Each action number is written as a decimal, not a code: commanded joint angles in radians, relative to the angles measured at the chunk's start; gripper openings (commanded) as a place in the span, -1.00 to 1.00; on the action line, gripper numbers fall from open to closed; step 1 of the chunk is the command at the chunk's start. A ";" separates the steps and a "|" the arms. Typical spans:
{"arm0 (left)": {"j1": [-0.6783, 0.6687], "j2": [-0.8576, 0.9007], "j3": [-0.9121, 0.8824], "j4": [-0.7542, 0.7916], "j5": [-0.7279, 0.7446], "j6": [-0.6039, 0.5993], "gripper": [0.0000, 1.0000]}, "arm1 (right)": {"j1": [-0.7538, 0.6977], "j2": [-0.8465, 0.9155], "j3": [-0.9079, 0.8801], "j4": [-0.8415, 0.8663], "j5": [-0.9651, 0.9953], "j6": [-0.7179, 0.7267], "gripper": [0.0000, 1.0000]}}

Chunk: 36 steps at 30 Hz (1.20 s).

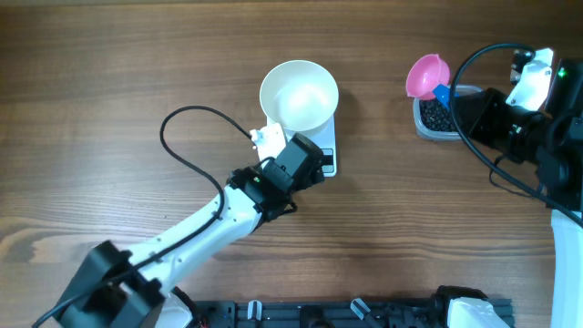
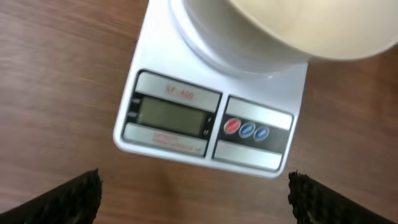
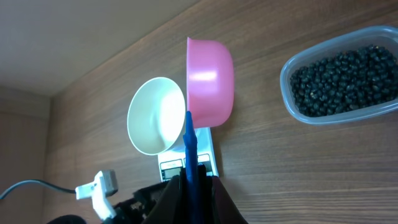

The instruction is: Scoop item into bowl and weigh 150g on scale

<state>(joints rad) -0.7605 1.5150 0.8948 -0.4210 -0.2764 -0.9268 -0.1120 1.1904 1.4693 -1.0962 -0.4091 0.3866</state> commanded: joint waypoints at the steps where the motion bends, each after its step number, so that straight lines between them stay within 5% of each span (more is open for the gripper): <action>1: -0.001 0.070 -0.028 0.075 -0.047 -0.006 1.00 | 0.001 -0.002 0.021 0.005 0.015 -0.021 -0.91; 10: 0.013 0.111 -0.028 0.104 -0.163 -0.048 1.00 | 0.001 -0.001 0.021 0.003 0.015 -0.021 -0.91; 36: 0.028 0.249 -0.027 0.188 -0.109 0.008 1.00 | 0.001 -0.001 0.021 0.000 0.019 -0.047 -0.91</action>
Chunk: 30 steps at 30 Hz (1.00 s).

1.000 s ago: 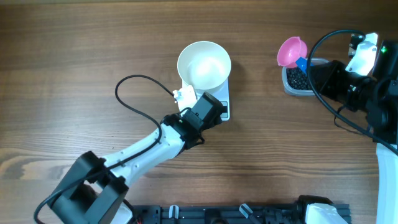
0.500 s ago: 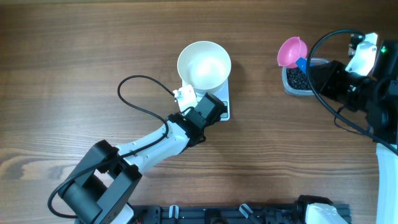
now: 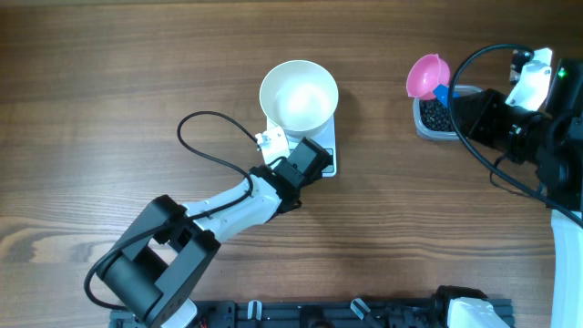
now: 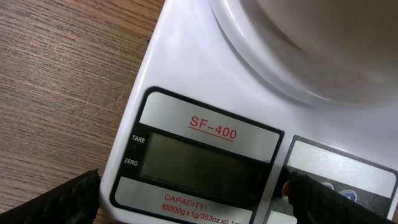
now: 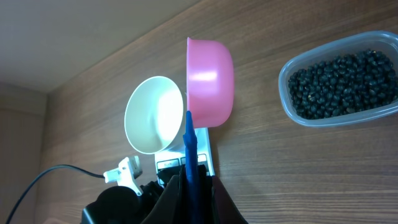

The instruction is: Scoop item into bowl and weigh 150g on scale

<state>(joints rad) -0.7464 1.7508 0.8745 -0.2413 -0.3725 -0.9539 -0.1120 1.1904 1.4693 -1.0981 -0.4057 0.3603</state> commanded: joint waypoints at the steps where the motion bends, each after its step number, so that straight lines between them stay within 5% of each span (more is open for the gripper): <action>1: 0.013 0.013 -0.006 0.016 -0.013 0.054 1.00 | 0.001 -0.001 0.021 0.003 0.019 -0.020 -0.92; 30: 0.013 0.069 -0.006 0.040 0.083 0.079 1.00 | 0.001 0.007 0.021 0.004 0.019 -0.029 -0.91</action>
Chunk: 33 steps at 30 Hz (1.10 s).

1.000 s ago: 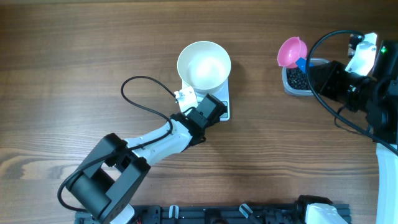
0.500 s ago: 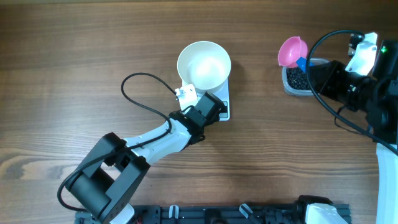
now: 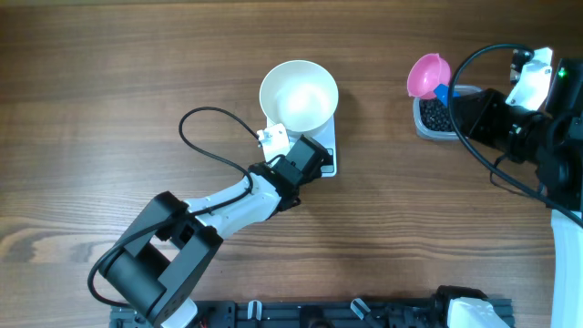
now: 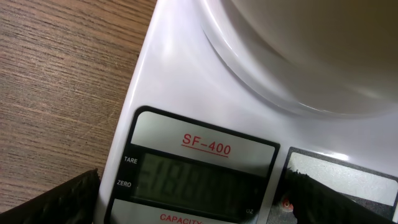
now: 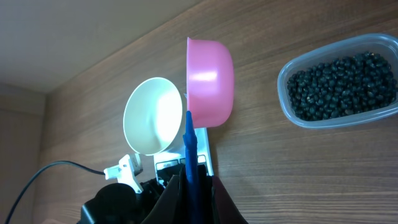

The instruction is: Scoop item into bowl and weigh 150g on scale

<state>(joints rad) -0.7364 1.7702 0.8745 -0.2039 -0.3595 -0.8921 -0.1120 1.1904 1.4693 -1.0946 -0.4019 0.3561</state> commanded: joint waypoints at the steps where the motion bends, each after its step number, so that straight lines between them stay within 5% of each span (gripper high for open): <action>1: 0.003 0.050 -0.006 0.003 0.084 0.018 1.00 | 0.001 0.007 0.021 0.001 0.015 -0.026 -0.91; 33: 0.001 0.042 -0.005 -0.042 0.151 0.076 1.00 | 0.001 0.012 0.021 -0.001 0.015 -0.041 -0.92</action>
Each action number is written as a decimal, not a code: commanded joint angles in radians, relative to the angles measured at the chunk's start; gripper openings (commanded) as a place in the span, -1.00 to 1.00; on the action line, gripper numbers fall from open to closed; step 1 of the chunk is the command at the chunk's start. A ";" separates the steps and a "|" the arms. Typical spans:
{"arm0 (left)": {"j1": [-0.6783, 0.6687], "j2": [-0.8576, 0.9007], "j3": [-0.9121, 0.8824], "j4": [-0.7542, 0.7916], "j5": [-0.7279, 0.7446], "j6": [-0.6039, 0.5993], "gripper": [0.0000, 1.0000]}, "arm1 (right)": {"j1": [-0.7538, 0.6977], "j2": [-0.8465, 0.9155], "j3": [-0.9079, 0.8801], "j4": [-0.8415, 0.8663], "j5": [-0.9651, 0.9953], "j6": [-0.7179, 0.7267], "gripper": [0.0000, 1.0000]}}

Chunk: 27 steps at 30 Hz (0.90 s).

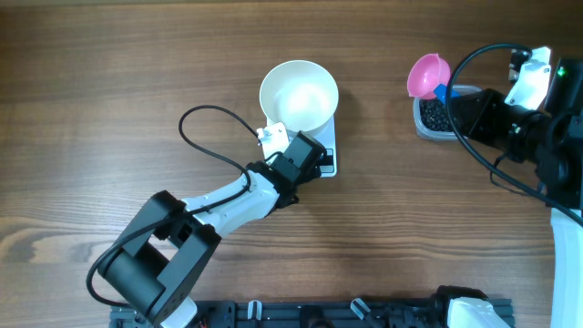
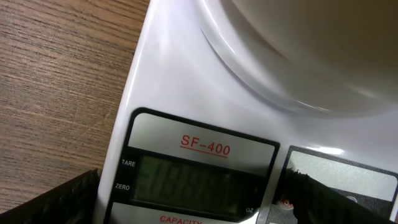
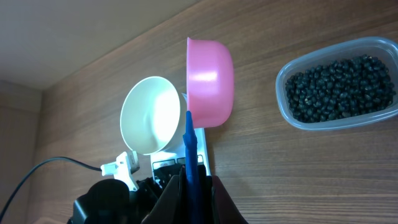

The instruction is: Scoop item into bowl and weigh 150g on scale

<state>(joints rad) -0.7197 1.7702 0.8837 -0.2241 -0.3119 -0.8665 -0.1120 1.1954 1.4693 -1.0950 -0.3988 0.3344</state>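
Note:
A white bowl [image 1: 299, 95] stands empty on the white scale [image 1: 328, 162]. My left gripper [image 1: 310, 157] is down at the scale's front panel. In the left wrist view it [image 2: 193, 208] is open, its black fingertips [image 2: 56, 202] either side of the lit display [image 2: 196, 186]; the right tip lies by the red button. My right gripper [image 3: 189, 180] is shut on the blue handle of the pink scoop [image 3: 209, 73], which looks empty and hangs by the clear tub of black beans [image 3: 339, 90]. Overhead, the scoop [image 1: 427, 76] is at the tub's [image 1: 437, 117] left end.
A black cable [image 1: 205, 137] loops over the wooden table [image 1: 109, 73] left of the scale. The right arm's body and cable [image 1: 519, 128] fill the right edge. A rail [image 1: 346, 314] runs along the front edge.
The left wrist view has shifted only slightly over the scale panel; the display is still lit with digits. The right gripper holds the scoop in the same place.
First my left gripper hung back from the scale, whose display was blank. Then it was close over the panel, display still blank. After that the display was lit with all its segments, and it stays lit now. The right gripper kept the scoop by the tub throughout.

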 commanded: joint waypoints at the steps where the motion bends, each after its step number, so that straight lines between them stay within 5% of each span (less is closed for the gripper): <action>1: -0.016 0.042 -0.014 -0.022 0.107 0.051 1.00 | 0.001 0.007 0.021 -0.001 0.012 -0.020 -0.91; 27: -0.015 0.046 -0.014 -0.027 0.165 0.052 0.99 | 0.001 0.007 0.021 -0.005 0.012 -0.019 -0.91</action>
<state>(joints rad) -0.7139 1.7691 0.8856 -0.2314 -0.2840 -0.8425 -0.1120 1.1954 1.4693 -1.0992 -0.3988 0.3344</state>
